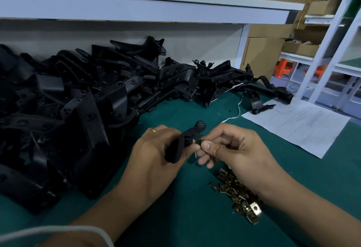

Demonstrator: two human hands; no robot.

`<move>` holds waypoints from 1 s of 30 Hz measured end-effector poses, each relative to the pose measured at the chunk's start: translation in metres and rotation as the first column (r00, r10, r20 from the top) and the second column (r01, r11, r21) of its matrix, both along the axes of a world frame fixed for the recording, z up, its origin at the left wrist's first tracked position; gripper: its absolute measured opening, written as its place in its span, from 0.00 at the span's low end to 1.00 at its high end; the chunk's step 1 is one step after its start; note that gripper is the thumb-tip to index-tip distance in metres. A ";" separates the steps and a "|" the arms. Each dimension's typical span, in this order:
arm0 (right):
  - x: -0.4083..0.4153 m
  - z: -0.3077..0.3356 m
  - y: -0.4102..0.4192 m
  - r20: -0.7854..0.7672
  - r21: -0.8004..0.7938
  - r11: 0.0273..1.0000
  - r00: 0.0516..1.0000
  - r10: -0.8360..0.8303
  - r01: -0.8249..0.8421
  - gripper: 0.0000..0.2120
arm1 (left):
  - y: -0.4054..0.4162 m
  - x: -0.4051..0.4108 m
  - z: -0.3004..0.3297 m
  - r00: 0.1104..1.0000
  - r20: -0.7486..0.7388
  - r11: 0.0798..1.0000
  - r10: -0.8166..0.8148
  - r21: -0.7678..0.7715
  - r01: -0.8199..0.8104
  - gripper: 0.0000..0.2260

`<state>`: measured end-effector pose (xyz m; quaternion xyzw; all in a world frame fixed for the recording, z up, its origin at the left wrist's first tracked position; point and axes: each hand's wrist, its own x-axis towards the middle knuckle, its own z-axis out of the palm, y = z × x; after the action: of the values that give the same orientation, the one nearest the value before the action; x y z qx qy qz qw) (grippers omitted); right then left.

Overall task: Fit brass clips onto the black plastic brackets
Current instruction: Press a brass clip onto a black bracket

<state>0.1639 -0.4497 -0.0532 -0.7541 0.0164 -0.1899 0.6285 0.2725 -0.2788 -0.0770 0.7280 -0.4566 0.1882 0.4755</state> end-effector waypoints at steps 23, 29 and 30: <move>-0.003 0.004 -0.003 -0.020 -0.279 0.959 0.997 -0.068 0.060 0.05 | -0.003 0.001 -0.002 0.962 0.267 0.991 0.053 0.108 -0.084 0.05; -0.003 0.002 -0.005 -0.037 -0.336 0.940 0.997 -0.066 0.050 0.06 | -0.002 -0.001 -0.001 0.973 0.226 0.991 0.036 0.114 -0.063 0.06; -0.003 0.002 -0.006 -0.026 -0.326 0.944 0.998 -0.057 0.045 0.06 | -0.002 0.000 0.000 0.980 0.195 0.993 0.038 0.104 -0.059 0.08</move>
<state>0.1612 -0.4558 -0.0507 -0.8498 0.0153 -0.1930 0.4903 0.2720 -0.2809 -0.0774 0.7422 -0.4922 0.2439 0.3839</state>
